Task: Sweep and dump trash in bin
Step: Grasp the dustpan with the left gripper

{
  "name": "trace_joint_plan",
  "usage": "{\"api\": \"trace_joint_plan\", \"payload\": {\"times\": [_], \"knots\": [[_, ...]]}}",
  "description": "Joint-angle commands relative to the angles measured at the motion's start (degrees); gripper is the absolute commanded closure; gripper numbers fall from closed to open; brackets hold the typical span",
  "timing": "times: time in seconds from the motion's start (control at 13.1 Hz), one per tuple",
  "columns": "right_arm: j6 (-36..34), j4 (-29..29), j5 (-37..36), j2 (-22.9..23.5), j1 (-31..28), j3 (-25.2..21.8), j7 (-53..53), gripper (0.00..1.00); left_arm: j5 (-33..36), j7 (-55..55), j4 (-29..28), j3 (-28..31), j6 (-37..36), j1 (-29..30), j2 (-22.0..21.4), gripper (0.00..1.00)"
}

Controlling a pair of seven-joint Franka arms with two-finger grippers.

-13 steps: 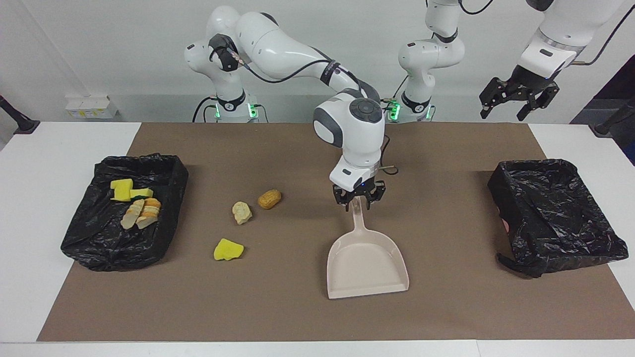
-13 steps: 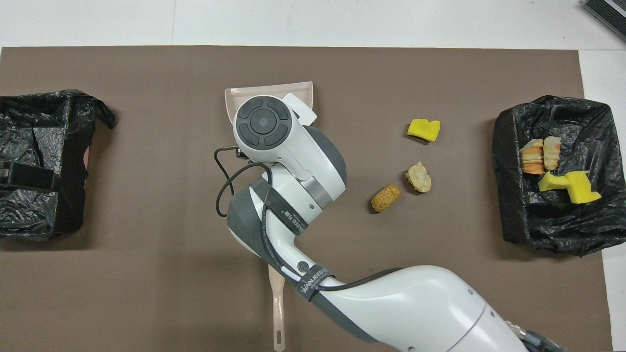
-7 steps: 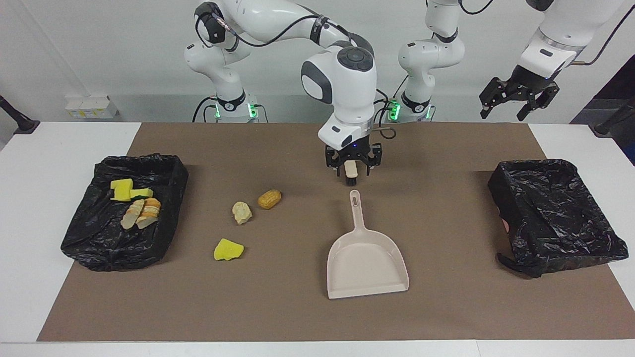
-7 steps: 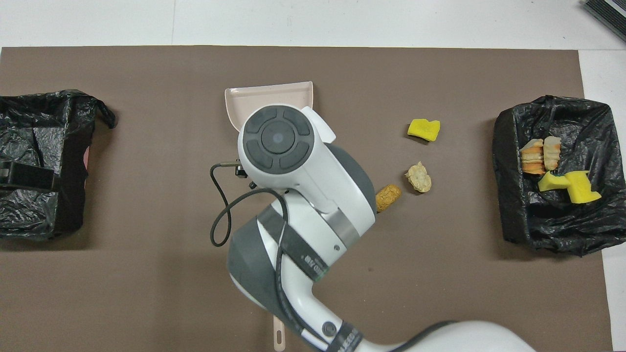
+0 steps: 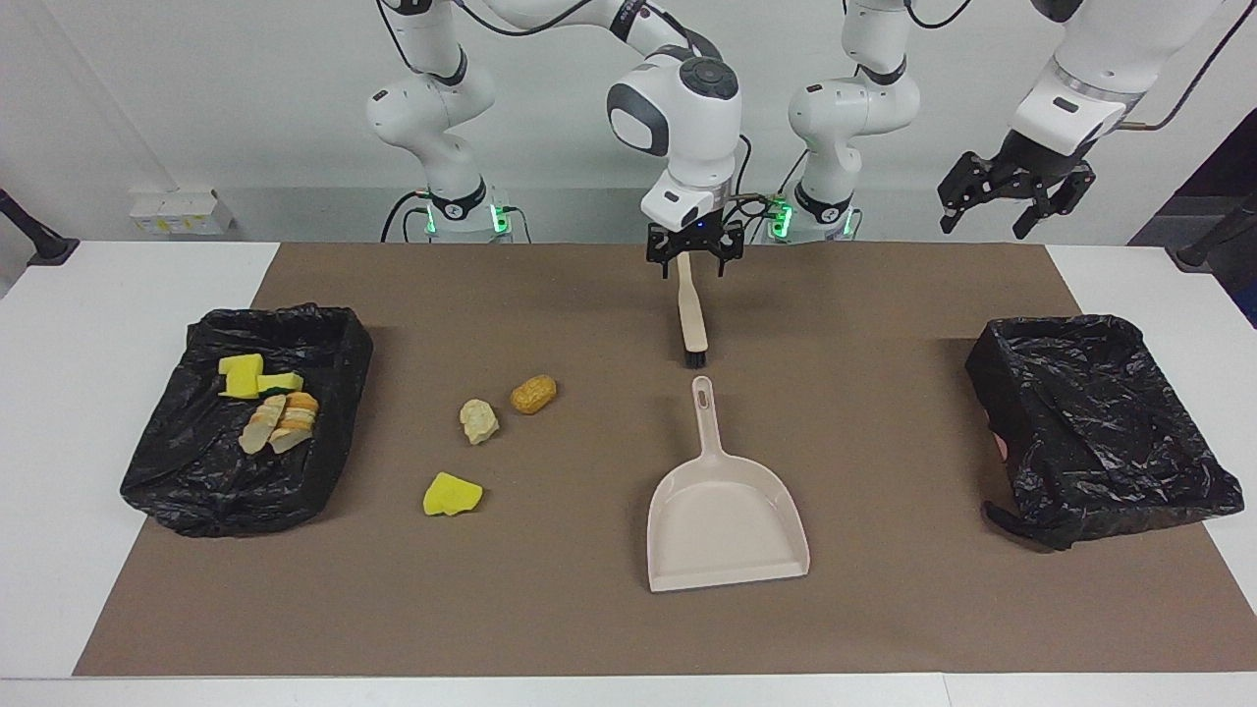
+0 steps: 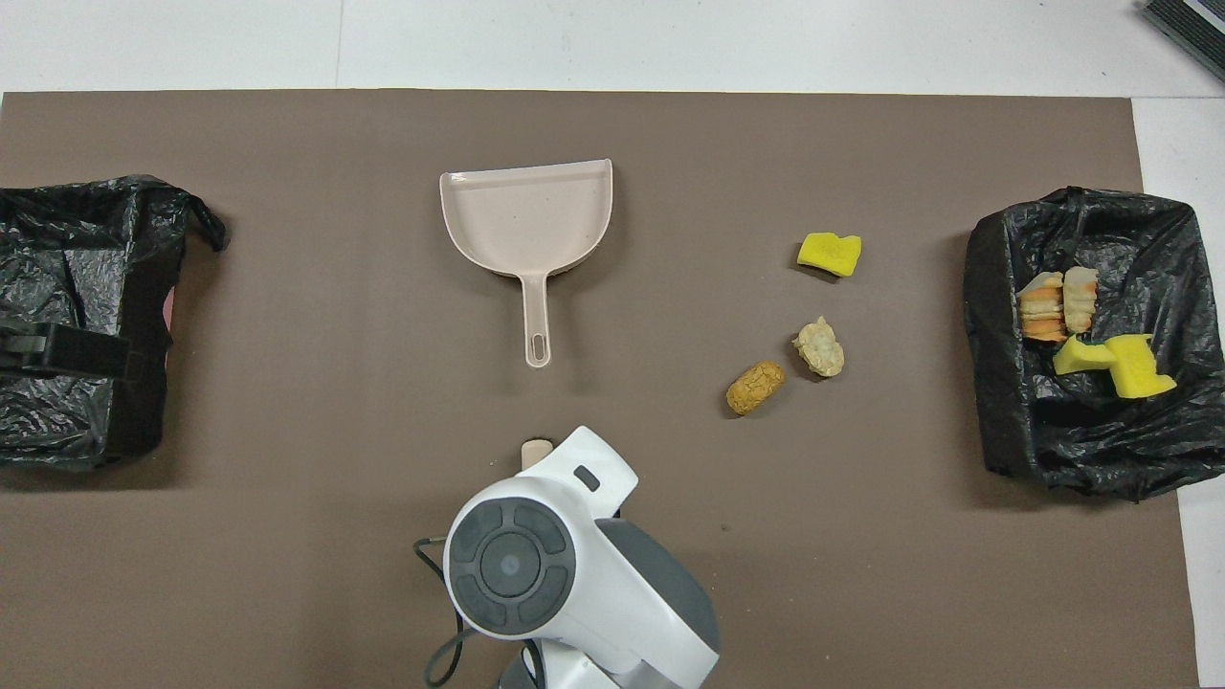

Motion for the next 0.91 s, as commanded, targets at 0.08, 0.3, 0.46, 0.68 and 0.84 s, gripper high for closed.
{"api": "trace_joint_plan", "payload": {"times": [0.08,0.3,0.46,0.68,0.84], "knots": [[2.52,-7.71,1.34,-2.74,5.03,-0.16,2.93,0.07,0.23,-9.14,-3.95,0.39,8.85,-6.82,0.93,0.0],[7.42,-11.5,3.08,-2.74,8.2,-0.16,4.26,0.09,0.23,-16.53,-5.02,0.39,20.53,-12.18,7.07,0.0],[8.14,-12.91,4.59,-2.47,9.96,-0.16,4.88,0.11,0.31,-18.84,-4.67,0.39,26.53,-14.38,10.85,0.0],[12.08,-16.24,5.21,-2.91,10.85,-0.16,5.93,0.15,2.67,-21.82,-2.92,0.48,32.43,-20.17,20.07,0.0],[12.1,-17.56,5.21,-3.7,10.85,-0.16,5.85,0.19,5.84,-26.12,4.0,0.48,33.49,-23.27,28.5,0.0]]}}
